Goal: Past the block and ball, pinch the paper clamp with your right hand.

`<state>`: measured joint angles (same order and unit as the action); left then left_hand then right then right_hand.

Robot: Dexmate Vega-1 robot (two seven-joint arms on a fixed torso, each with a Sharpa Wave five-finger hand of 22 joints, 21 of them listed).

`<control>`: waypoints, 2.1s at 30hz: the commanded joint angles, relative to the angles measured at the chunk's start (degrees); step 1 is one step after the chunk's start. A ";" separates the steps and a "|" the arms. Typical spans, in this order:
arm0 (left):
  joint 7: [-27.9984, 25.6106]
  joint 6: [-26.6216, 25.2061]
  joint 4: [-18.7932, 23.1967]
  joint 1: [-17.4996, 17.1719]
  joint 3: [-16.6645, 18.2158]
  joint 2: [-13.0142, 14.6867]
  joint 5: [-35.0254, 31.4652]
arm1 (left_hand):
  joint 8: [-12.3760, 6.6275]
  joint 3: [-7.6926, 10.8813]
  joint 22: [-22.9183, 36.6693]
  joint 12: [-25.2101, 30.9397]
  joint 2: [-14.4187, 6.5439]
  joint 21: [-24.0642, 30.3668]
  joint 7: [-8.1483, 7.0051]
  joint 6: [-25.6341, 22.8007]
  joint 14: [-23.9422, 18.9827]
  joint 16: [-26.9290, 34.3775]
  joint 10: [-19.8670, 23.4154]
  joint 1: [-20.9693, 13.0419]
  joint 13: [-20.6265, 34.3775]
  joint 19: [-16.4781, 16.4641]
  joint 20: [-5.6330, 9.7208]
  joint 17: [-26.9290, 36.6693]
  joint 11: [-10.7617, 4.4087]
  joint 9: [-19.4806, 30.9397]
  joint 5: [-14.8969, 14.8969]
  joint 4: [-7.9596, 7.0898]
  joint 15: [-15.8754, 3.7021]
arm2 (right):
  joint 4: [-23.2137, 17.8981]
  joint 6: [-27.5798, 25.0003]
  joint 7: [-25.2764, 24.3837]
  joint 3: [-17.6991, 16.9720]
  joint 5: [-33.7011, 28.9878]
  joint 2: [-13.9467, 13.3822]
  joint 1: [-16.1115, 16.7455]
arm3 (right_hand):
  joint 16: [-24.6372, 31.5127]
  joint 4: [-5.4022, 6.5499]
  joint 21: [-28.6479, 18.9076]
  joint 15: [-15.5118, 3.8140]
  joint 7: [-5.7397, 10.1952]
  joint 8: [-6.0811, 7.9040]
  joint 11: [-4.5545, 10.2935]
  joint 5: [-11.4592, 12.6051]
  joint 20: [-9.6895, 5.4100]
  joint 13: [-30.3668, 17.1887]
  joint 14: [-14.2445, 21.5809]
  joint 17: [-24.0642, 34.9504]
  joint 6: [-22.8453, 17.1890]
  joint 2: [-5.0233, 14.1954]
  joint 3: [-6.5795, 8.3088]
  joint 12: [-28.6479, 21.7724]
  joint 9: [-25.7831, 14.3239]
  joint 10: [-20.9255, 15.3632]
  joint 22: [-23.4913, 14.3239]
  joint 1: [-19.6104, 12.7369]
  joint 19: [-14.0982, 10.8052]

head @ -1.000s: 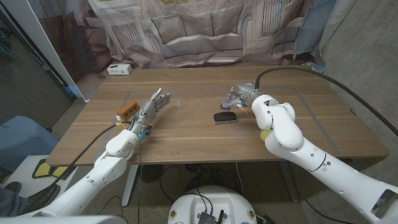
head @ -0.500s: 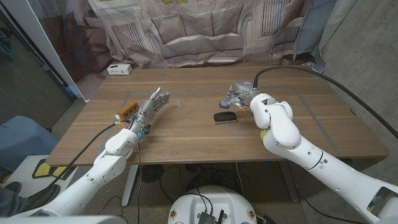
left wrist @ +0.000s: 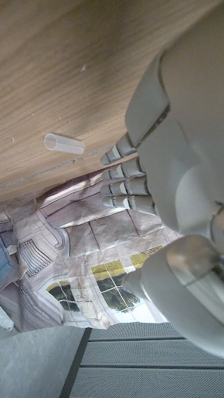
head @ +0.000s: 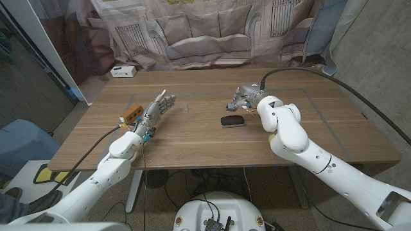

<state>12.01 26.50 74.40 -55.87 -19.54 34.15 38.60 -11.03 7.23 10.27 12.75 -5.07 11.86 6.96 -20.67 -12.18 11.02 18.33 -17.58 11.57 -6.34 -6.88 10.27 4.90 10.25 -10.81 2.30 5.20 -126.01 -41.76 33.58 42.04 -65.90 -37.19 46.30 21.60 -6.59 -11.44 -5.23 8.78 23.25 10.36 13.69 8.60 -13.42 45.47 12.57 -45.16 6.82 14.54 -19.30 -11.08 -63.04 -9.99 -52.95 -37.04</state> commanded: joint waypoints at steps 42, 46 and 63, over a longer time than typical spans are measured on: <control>0.50 0.03 -0.85 0.58 -0.56 -0.74 0.01 | 0.05 0.37 0.09 -0.11 -0.58 -0.27 -0.06 -0.53 -0.27 -0.15 0.55 0.05 0.25 -0.51 0.11 0.08 0.05 0.20 0.22 0.65 0.01 | -1.42 -1.12 2.63 -0.64 -0.98 -0.93 0.71 | -3.30 -0.97 0.32 -4.05 3.97 -6.74 0.92 -1.89 1.84 0.20 -4.66 1.11 -6.25 -4.05 -2.51 6.33 -0.35 13.02 -0.08 2.68 4.29; 0.70 0.23 -1.23 0.86 -0.63 -0.92 -0.03 | 0.07 0.39 0.09 -0.14 -0.59 -0.28 -0.06 -0.51 -0.27 -0.15 0.48 0.05 0.25 -0.51 0.09 0.08 -0.06 0.20 0.23 0.68 -0.01 | -1.37 -1.06 2.45 -0.79 -1.11 -0.85 0.84 | -3.58 -0.88 0.35 -3.90 3.96 -7.25 0.83 -1.89 2.04 0.26 -5.47 1.27 -5.47 -4.22 -2.72 6.74 -0.33 13.87 -0.08 3.04 4.45; 0.26 -0.03 -0.87 0.96 -0.53 -0.88 -0.06 | 0.08 0.46 0.09 -0.13 -0.60 -0.31 -0.04 -0.50 -0.25 -0.18 0.54 0.08 0.25 -0.52 0.16 0.08 -0.08 0.20 0.25 0.80 -0.02 | -1.47 -1.14 2.89 -0.98 -2.33 -0.57 0.93 | -4.33 -0.69 0.34 -2.85 3.95 -8.86 0.87 -1.85 2.57 0.38 -7.71 1.70 -3.03 -4.72 -3.36 7.67 -0.36 16.27 -0.10 4.09 4.76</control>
<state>12.50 26.62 73.27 -54.96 -20.11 33.25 38.52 -11.03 7.71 10.26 12.75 -5.29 11.54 6.84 -20.78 -12.18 11.02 18.53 -17.35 11.57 -6.34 -6.88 10.27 4.70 10.25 -10.58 2.78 5.20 -127.40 -42.81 35.85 41.08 -67.19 -37.93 47.24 17.34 -7.33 -10.80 -3.54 8.94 14.80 11.29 11.79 10.90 -13.04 38.06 14.00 -45.01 2.08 11.52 -11.97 -11.30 -47.34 -10.01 -49.31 -32.31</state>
